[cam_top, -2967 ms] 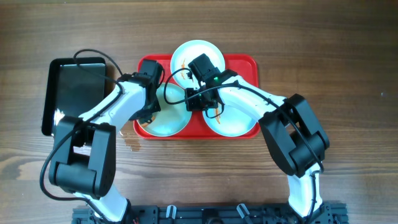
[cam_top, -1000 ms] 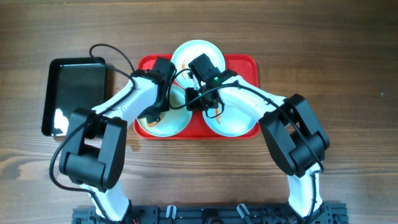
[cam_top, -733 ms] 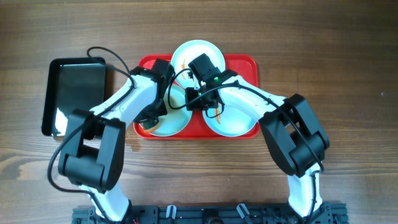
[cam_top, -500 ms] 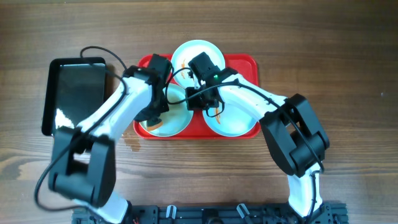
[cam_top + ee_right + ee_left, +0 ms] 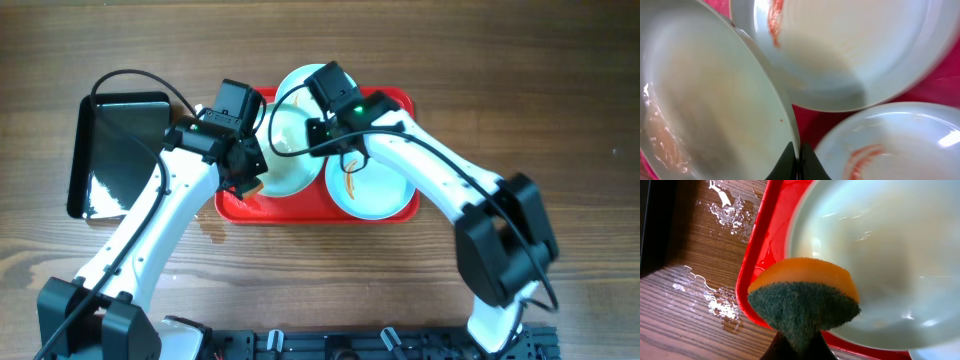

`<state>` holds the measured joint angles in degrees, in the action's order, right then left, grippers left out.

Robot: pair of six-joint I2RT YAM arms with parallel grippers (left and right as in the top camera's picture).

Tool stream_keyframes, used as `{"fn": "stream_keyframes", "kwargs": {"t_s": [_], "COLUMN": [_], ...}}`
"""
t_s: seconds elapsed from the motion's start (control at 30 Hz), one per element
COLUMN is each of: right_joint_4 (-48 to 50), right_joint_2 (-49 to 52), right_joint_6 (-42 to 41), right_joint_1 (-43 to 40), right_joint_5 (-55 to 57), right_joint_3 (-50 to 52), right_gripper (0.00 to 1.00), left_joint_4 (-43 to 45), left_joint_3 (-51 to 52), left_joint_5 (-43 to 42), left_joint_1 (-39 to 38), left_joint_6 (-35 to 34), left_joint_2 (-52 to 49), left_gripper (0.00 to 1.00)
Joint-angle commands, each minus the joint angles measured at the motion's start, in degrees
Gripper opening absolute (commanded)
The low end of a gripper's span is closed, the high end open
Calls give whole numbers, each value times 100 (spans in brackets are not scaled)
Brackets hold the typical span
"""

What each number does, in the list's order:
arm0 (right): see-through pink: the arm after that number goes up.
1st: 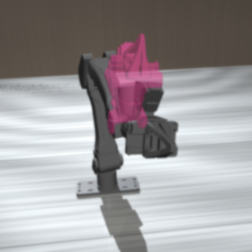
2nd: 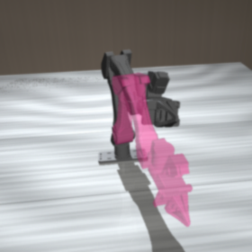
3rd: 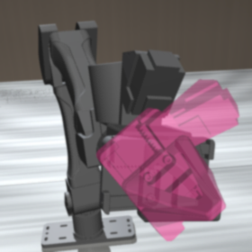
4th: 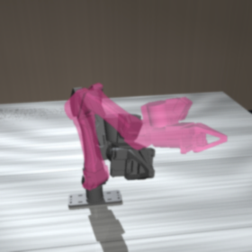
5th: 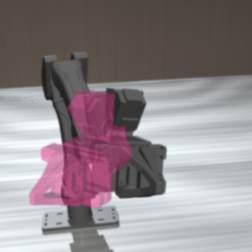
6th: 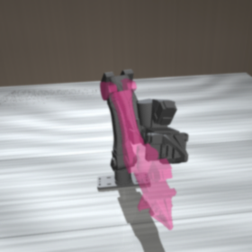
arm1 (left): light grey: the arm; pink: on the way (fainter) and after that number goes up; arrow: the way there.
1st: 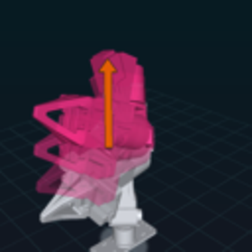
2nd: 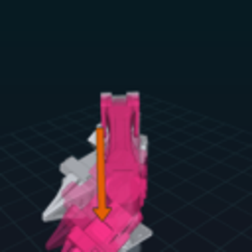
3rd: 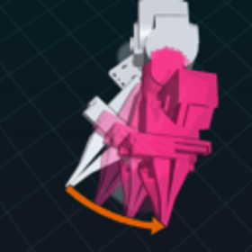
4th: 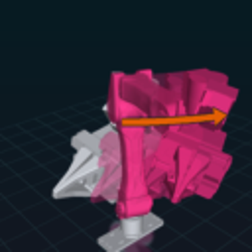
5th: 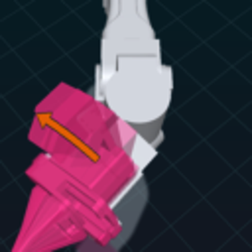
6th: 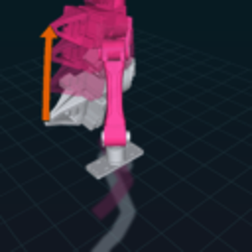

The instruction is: Clean dirty plates on tray and stack at the side

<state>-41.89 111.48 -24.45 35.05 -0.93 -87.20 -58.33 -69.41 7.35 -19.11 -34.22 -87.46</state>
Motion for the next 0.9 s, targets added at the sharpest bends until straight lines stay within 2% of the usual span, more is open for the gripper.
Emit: {"fn": "stream_keyframes", "kwargs": {"t_s": [0.0, 0.13, 0.47, 0.87], "right_joint_4": [-122, -203, -313, -291], "right_joint_2": [-522, -627, -627, -627], "right_joint_6": [511, 1097, 1091, 1071], "right_joint_1": [-2, 199, 1250, 1578], "right_joint_5": [1091, 1888, 4723, 5335], "right_joint_3": [-168, -168, -168, -168], "right_gripper": [4, 4, 4, 4], "left_joint_4": [13, 111, 96, 57], "left_joint_3": [-105, -105, -105, -94], "left_joint_5": [-127, -295, -350, -415], "left_joint_1": [17, 26, 162, 332], "left_joint_6": [-98, -101, -98, -98], "left_joint_2": [46, 46, 46, 46], "left_gripper": [4, 4, 4, 4]}}
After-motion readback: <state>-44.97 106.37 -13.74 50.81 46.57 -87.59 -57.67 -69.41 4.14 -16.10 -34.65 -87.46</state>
